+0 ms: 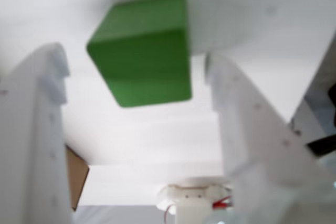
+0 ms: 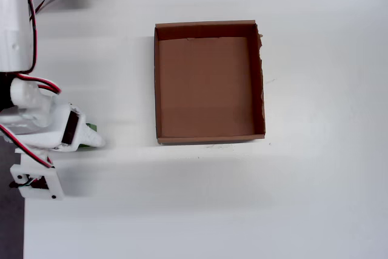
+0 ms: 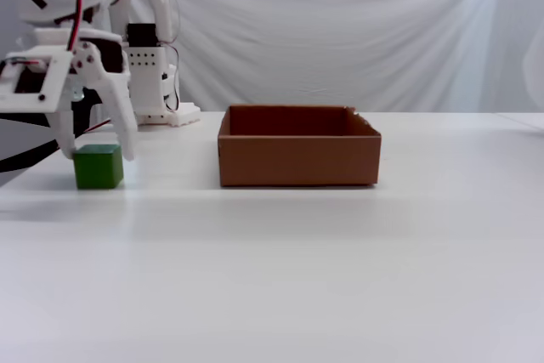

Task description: Grasp a green cube and put it in a box.

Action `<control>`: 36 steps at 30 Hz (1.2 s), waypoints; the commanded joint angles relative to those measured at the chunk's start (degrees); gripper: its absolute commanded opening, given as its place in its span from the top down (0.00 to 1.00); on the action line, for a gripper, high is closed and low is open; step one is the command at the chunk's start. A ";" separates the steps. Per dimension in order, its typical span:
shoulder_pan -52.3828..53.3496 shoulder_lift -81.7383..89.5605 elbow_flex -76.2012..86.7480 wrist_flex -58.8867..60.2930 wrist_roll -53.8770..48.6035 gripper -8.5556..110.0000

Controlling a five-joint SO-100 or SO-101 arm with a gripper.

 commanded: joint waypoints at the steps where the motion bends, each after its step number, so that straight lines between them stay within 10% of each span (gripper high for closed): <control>1: -0.62 0.44 -2.99 -0.97 -1.05 0.68; 36: -1.67 -3.43 -2.99 -2.55 -0.44 0.77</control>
